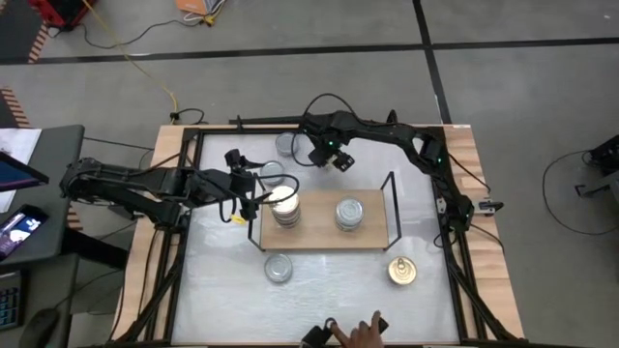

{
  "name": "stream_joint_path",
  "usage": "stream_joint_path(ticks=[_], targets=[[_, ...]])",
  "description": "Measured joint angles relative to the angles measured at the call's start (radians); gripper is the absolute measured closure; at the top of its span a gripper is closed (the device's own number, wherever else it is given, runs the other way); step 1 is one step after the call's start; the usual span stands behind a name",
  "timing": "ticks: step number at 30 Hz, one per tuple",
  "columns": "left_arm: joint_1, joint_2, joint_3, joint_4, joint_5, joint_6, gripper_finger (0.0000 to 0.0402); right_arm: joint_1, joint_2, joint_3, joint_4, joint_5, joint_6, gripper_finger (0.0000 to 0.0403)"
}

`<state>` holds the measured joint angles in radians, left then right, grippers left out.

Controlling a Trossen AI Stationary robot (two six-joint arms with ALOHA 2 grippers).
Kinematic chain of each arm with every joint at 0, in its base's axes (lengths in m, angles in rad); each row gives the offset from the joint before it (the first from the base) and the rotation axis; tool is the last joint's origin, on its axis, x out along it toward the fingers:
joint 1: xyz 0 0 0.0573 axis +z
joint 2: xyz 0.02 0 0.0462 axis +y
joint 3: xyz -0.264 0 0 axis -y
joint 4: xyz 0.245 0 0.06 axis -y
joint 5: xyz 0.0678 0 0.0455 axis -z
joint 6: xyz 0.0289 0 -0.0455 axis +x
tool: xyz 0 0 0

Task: Stack canned seafood by type on shelf
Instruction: Stack the blue tuna can on top of the blue tuna can on the shelf

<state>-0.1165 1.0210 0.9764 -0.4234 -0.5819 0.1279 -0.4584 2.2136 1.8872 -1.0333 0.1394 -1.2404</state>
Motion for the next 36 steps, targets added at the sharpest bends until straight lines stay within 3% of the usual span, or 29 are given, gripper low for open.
stream_joint_path(ticks=[6,12,18,21,25,29,36], targets=[[0.000,0.000,0.000,-0.007,0.001,-0.009,0.0040,-0.001,0.001,-0.040,0.026,0.000,-0.027,0.0101],[0.000,0.000,0.000,-0.007,0.001,-0.012,0.0040,0.007,-0.001,-0.041,0.011,-0.006,0.032,0.0195],[0.000,0.000,0.000,-0.006,0.000,-0.012,0.0040,0.007,-0.029,-0.029,-0.040,-0.011,0.057,0.0200],[0.000,0.000,0.000,-0.009,-0.009,0.001,0.0040,0.007,-0.062,0.003,-0.048,-0.034,0.173,0.0200],[-0.003,0.000,0.000,-0.012,-0.105,0.040,0.0040,0.003,-0.118,0.063,-0.079,-0.171,0.341,0.0200],[-0.015,0.000,0.000,0.024,-0.232,0.125,0.0040,-0.011,-0.172,0.124,-0.094,-0.410,0.501,0.0200],[-0.073,0.012,0.000,0.186,-0.263,0.458,0.0040,-0.040,-0.237,0.178,-0.103,-0.724,0.725,0.0191]])
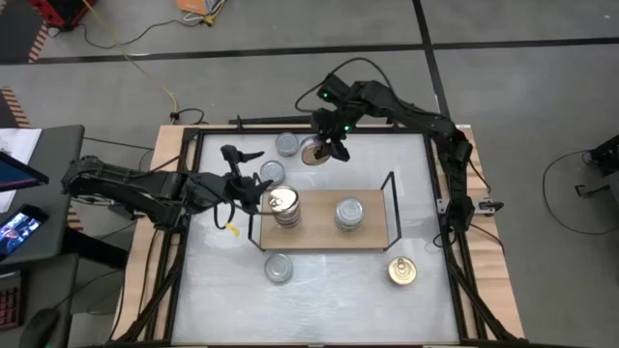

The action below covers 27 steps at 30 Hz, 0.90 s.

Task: Stack canned seafood by type on shelf
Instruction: Stack the blue tuna can on top of the blue tuna can on the shelf

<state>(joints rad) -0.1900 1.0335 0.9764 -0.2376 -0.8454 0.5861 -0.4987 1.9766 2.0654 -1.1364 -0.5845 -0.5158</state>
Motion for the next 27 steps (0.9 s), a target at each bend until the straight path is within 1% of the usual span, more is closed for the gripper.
stream_joint_path(ticks=[4,6,8,10,12,15,21,24,27], targets=[[-0.029,0.029,0.001,0.060,-0.036,0.203,0.0040,0.001,-0.028,0.003,0.023,-0.130,0.115,0.0199],[-0.040,0.053,0.001,0.057,-0.049,0.300,0.0040,0.013,-0.029,0.003,0.068,-0.177,0.228,0.0199],[-0.047,0.084,0.000,0.058,-0.079,0.394,0.0040,0.030,-0.029,0.003,0.109,-0.185,0.397,0.0199],[-0.060,0.123,0.000,0.063,-0.153,0.490,0.0040,0.048,-0.028,0.003,0.154,-0.188,0.568,0.0196],[-0.074,0.170,0.000,0.088,-0.254,0.589,0.0040,0.064,-0.028,0.003,0.192,-0.191,0.659,0.0190],[-0.090,0.237,0.000,0.156,-0.373,0.711,0.0042,0.086,-0.028,0.003,0.226,-0.192,0.712,0.0193],[-0.116,0.291,0.000,0.197,-0.372,0.745,0.0068,0.106,-0.027,0.003,0.214,-0.203,0.701,0.0199],[-0.127,0.282,0.000,0.197,-0.373,0.729,0.0082,0.107,-0.027,0.003,0.207,-0.203,0.700,0.0199],[-0.155,0.246,0.000,0.199,-0.383,0.715,0.0092,0.123,-0.027,0.003,0.214,-0.203,0.709,0.0199]])
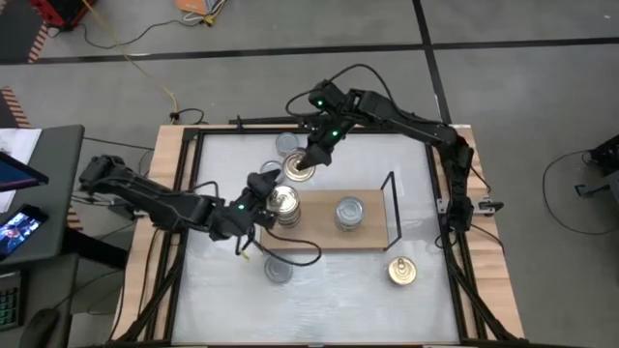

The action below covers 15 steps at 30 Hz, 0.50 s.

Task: Stack canned seafood by type on shelf
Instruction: Stack the blue tuna can on top of the blue tuna can on the shelf

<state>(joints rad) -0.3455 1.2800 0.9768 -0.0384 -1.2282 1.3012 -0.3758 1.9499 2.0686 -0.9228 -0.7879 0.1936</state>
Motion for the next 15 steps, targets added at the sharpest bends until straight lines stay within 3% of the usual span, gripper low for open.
stream_joint_path(ticks=[8,15], targets=[[-0.072,-0.132,0.000,-0.014,-0.009,-0.084,0.0099,0.069,0.001,0.000,0.106,0.001,0.111,0.0198],[-0.152,-0.194,0.000,-0.055,-0.013,-0.045,0.0100,0.142,0.002,0.000,0.101,-0.013,0.132,0.0197]])
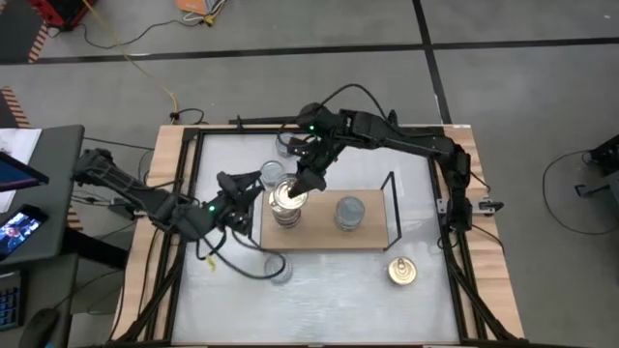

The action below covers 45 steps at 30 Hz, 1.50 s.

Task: Stack canned seafood by type on shelf
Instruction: Stack the blue tuna can on top of the blue tuna can on the shelf

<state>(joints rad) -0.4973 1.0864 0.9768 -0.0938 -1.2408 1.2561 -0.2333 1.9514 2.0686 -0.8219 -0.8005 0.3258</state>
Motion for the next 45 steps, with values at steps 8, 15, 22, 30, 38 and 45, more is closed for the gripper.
stream_joint_path(ticks=[8,15,22,30,38,45], targets=[[-0.103,-0.024,0.000,-0.007,0.027,0.024,0.0100,0.027,0.007,-0.054,0.089,0.020,0.071,0.0197],[-0.149,-0.066,0.000,-0.034,0.026,-0.001,0.0100,0.022,0.092,-0.062,0.186,0.007,0.182,0.0196],[-0.184,-0.093,-0.001,-0.137,0.054,-0.088,0.0100,-0.003,0.101,-0.062,0.123,-0.020,0.198,0.0196],[-0.185,-0.105,-0.001,-0.174,0.093,-0.109,0.0100,-0.005,0.101,-0.061,0.098,-0.021,0.202,0.0179],[-0.185,-0.133,-0.001,-0.186,0.164,-0.110,0.0100,-0.018,0.101,-0.061,0.100,-0.031,0.271,0.0153],[-0.185,-0.153,-0.001,-0.217,0.187,-0.127,0.0100,-0.033,0.101,-0.061,0.102,-0.034,0.350,0.0125]])
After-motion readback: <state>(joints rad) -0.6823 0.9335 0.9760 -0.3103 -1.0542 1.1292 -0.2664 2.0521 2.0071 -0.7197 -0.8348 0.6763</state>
